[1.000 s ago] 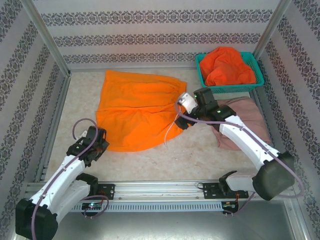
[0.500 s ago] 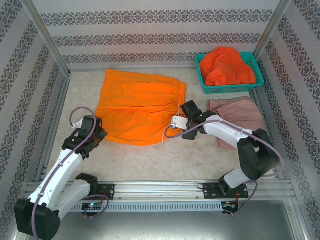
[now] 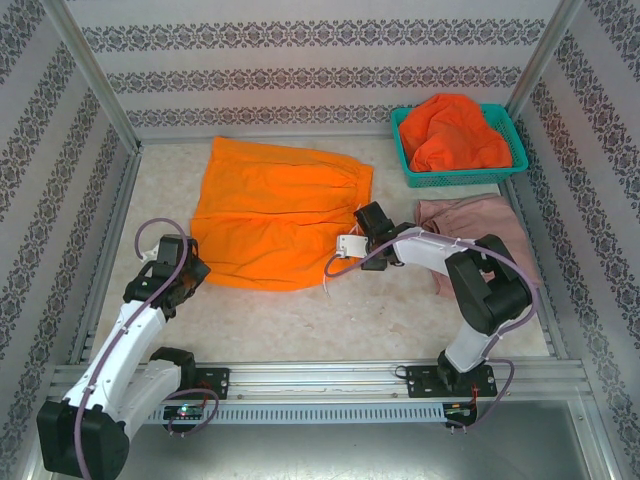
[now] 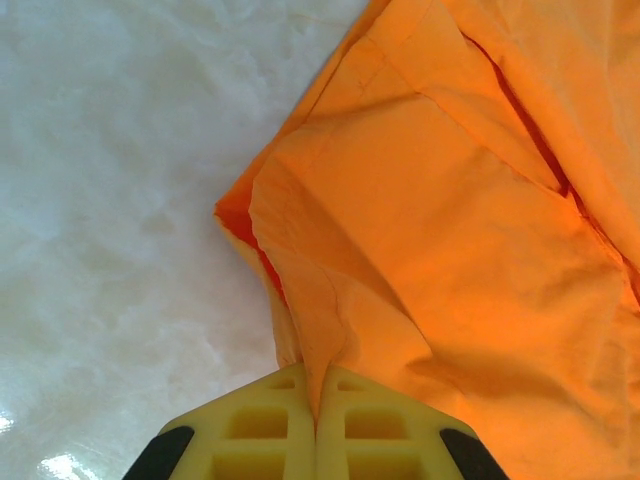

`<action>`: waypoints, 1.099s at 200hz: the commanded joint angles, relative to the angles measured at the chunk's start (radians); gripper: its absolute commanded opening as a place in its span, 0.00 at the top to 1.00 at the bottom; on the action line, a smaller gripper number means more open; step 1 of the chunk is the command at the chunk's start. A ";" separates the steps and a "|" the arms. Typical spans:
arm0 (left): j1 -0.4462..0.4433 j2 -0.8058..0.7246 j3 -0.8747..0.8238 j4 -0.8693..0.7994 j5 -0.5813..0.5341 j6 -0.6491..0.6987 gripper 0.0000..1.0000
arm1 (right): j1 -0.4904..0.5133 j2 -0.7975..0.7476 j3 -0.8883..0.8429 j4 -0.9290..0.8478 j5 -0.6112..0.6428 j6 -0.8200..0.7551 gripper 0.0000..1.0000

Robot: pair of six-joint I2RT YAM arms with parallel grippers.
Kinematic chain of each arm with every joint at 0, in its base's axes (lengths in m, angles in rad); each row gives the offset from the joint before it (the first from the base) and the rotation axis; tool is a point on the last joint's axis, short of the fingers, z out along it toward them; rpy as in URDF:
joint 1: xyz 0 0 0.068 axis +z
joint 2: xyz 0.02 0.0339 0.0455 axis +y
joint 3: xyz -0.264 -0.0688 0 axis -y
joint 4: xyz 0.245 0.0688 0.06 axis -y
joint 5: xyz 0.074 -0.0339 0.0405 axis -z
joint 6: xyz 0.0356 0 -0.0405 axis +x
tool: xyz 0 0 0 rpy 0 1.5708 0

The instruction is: Fold and stack the shorts

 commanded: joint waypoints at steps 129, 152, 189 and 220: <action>0.138 -0.038 0.447 -0.229 -0.150 0.270 1.00 | 0.118 -0.334 0.040 -0.315 -0.108 0.074 1.00; 0.139 -0.025 0.558 -0.278 -0.182 0.316 1.00 | 0.136 -0.428 0.043 -0.399 -0.207 0.139 1.00; 0.138 0.055 0.704 -0.294 -0.197 0.379 1.00 | 0.131 -0.503 0.093 -0.486 -0.378 0.262 1.00; 0.138 0.149 0.758 -0.236 -0.189 0.403 1.00 | 0.087 -0.418 0.233 -0.616 -0.455 0.316 1.00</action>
